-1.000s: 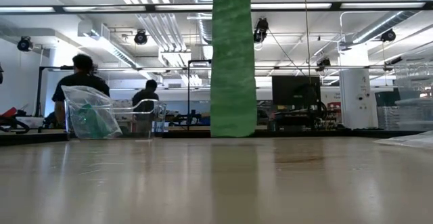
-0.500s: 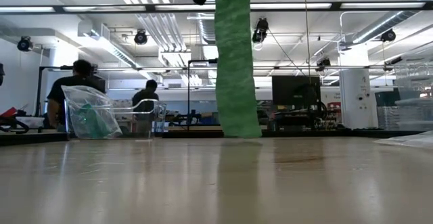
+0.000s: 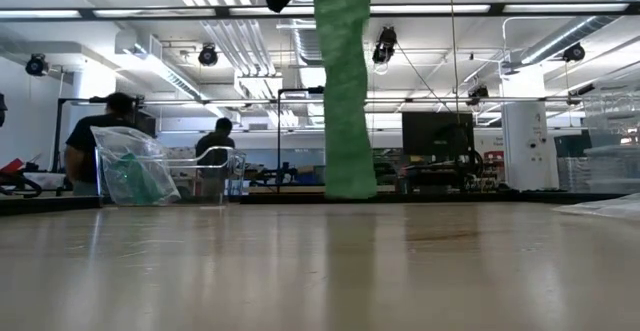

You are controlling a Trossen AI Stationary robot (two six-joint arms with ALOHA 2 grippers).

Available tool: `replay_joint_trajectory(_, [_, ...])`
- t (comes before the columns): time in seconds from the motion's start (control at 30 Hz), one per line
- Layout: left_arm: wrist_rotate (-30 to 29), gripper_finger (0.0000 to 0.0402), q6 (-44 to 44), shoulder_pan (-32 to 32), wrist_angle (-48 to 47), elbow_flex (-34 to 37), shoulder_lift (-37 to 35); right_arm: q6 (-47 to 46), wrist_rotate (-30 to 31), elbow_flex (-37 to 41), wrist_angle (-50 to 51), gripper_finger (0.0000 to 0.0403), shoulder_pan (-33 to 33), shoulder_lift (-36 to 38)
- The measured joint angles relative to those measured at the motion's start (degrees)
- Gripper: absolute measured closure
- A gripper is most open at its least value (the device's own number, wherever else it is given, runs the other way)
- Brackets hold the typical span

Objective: Roll bandage
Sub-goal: Roll the green bandage

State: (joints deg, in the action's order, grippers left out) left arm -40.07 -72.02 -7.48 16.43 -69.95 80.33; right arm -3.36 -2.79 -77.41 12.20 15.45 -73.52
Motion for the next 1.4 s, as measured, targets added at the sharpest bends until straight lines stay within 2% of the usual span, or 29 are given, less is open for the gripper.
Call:
replay_joint_trajectory(0.3, [1.00, 0.0401, 8.46, 3.78, -10.38, 0.02, -2.66, -0.57, 3.89, 0.02, 1.37, 0.0381, 0.94, -0.04])
replay_joint_trajectory(0.43, [9.32, 0.0401, 12.63, 4.35, -10.44, 0.02, -2.68, -0.55, 3.84, 0.02, 0.66, 0.0381, 1.06, -0.04])
replay_joint_trajectory(0.5, [10.93, 0.0401, 12.41, 4.01, -9.14, 0.02, -1.46, -0.60, 3.48, 0.02, 0.55, 0.0381, 0.99, -0.04])
replay_joint_trajectory(0.73, [10.60, 0.0401, 9.03, 1.80, -3.94, 0.02, 0.77, -1.13, -0.02, 0.02, 0.60, 0.0381, 0.54, -0.04])
replay_joint_trajectory(1.4, [9.06, 0.0401, 10.13, 1.05, -2.83, -0.15, -1.89, -0.59, -0.13, -0.16, 2.13, 0.0381, 0.23, -0.09])
